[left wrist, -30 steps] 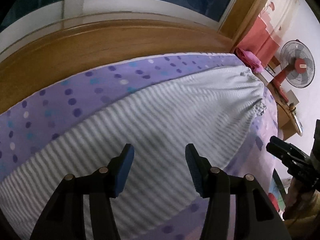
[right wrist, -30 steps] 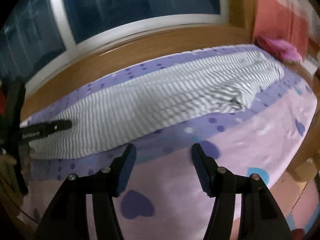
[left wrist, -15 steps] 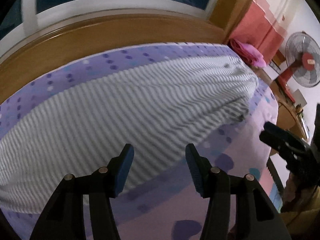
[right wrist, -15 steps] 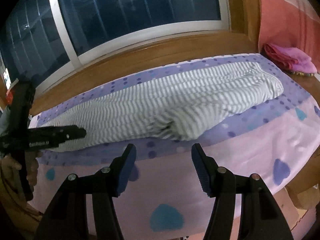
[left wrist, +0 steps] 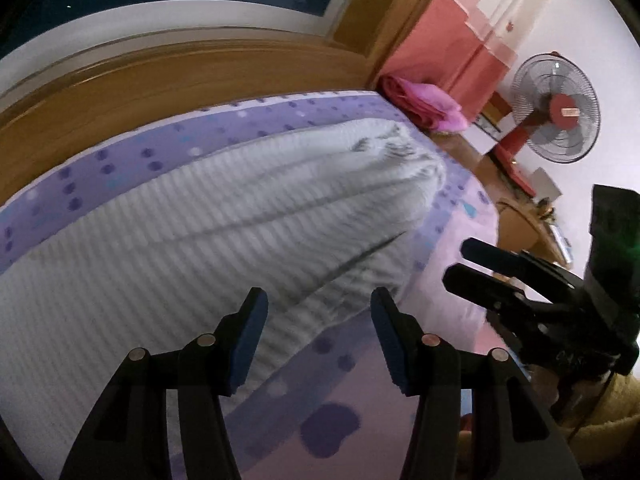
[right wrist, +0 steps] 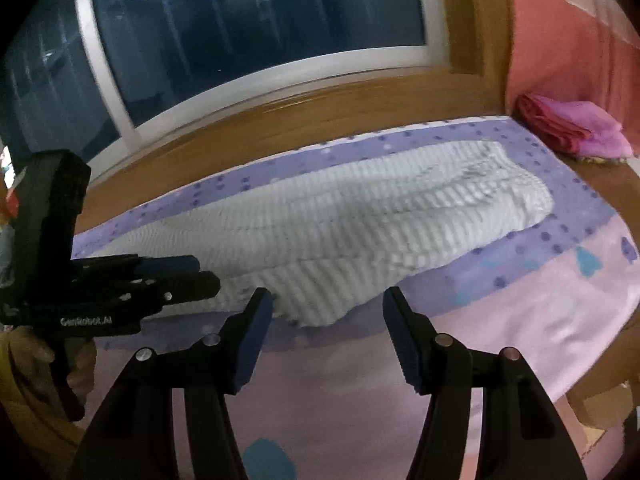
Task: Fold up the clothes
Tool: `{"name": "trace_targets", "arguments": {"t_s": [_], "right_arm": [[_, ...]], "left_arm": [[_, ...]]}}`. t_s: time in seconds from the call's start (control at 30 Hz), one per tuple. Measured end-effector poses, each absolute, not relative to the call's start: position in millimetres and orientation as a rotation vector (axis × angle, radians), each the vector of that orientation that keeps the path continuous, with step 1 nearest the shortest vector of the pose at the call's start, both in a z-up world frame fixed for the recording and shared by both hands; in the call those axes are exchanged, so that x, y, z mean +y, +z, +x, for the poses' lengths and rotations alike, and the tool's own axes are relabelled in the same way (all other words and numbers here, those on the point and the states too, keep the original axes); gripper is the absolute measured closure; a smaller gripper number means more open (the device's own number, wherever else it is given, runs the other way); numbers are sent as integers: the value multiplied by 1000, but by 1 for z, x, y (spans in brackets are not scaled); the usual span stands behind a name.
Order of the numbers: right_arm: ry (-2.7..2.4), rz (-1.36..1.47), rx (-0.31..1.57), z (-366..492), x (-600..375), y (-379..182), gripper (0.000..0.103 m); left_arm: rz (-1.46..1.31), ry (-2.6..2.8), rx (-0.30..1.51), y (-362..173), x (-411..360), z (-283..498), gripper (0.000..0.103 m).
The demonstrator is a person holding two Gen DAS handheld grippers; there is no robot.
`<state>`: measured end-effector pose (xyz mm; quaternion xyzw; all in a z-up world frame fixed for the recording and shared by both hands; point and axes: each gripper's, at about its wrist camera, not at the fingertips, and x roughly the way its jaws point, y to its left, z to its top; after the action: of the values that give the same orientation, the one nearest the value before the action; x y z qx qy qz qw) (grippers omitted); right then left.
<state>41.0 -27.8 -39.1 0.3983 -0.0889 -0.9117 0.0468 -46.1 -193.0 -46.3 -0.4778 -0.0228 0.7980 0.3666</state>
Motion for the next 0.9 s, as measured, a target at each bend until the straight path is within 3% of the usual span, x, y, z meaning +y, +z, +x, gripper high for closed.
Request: {"name": "trace_targets", "arguments": {"t_s": [0.23, 0.43, 0.7, 0.9], "right_arm": [[-2783, 1216, -154, 8, 2, -25, 45], [-2568, 1106, 124, -55, 10, -13, 45], [-2103, 1033, 522, -139, -21, -45, 49], [-1922, 1034, 603, -173, -30, -68, 56]], "left_arm": [[-1223, 2007, -81, -50, -161, -50, 49], [-1195, 2007, -165, -43, -140, -35, 49], [-1325, 2170, -193, -52, -116, -16, 49], [-1397, 2275, -293, -58, -110, -6, 49]]}}
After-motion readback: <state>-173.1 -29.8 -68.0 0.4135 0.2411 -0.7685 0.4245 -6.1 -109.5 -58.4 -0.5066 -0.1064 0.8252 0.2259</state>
